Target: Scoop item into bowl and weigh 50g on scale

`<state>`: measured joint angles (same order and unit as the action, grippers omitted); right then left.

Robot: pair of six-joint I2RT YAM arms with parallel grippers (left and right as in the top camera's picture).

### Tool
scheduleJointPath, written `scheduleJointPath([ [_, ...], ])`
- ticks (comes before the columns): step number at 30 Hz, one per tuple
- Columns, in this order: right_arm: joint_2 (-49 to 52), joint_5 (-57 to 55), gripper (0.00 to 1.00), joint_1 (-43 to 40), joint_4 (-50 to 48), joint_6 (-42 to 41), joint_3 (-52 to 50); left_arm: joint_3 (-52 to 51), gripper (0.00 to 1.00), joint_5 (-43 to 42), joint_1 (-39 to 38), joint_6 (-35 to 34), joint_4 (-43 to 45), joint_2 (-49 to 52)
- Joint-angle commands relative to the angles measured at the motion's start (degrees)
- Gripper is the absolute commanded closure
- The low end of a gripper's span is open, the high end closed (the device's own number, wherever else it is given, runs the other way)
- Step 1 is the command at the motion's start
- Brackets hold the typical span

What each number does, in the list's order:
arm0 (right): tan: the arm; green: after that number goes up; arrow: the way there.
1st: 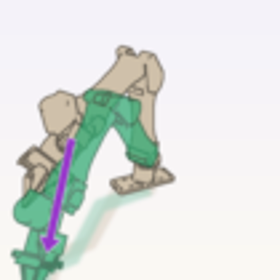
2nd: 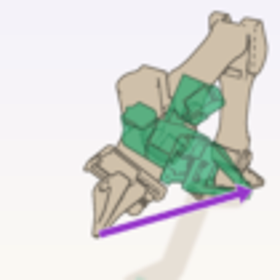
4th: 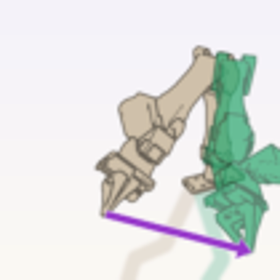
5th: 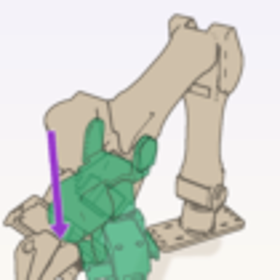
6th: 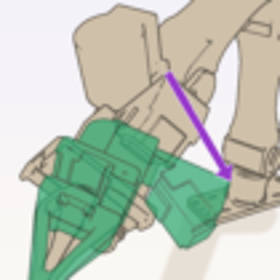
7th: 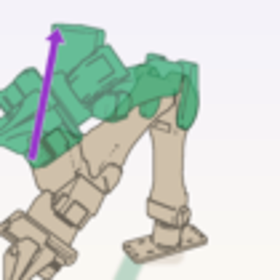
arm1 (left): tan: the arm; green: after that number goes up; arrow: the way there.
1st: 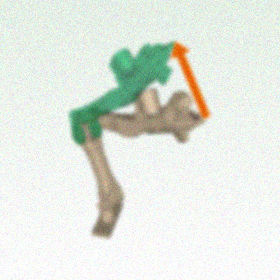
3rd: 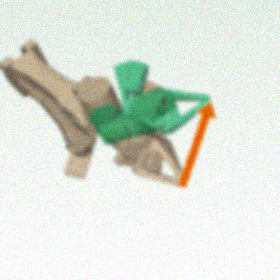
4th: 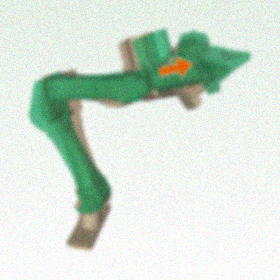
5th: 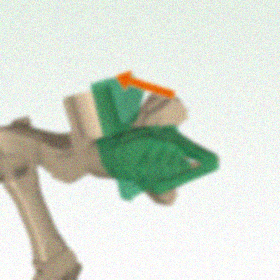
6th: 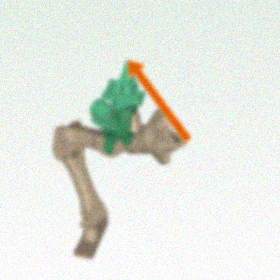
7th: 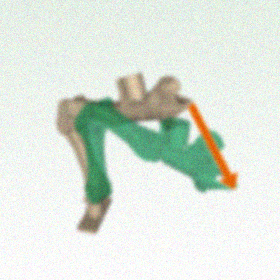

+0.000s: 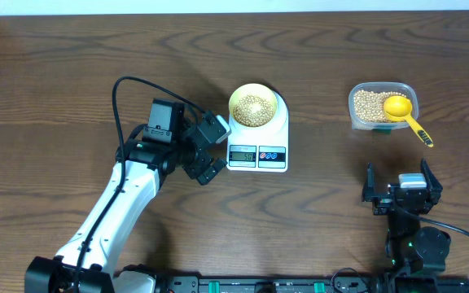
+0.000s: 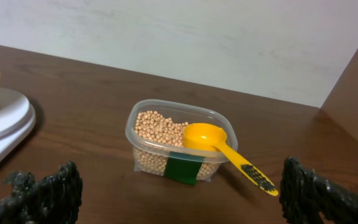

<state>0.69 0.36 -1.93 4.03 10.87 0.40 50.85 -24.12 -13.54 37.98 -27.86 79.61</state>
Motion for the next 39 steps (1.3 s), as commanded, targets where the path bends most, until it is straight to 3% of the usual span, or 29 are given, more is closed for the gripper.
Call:
scheduleJointPath([
  [1,-0.39,-0.22,0.01,0.55,0.26,0.50,-0.09,0.04,0.02,-0.72,0.28,0.79,0.00,-0.74],
  [20,-0.39,-0.24,0.01,0.55,0.26,0.50,-0.09,-0.02,0.02,-0.72,0.31,0.76,-0.13,-1.09],
  [27,-0.39,-0.24,0.01,0.55,0.26,0.50,-0.09,-3.80,0.03,-0.48,0.52,0.07,-0.09,-13.77],
  [34,-0.39,-0.22,0.01,0.55,0.26,0.50,-0.09,-15.21,0.03,15.28,0.74,-22.95,15.06,-33.29],
  [39,-0.39,-0.22,0.01,0.55,0.26,0.50,-0.09,-26.08,0.02,24.33,0.74,-30.38,25.62,-44.76],
])
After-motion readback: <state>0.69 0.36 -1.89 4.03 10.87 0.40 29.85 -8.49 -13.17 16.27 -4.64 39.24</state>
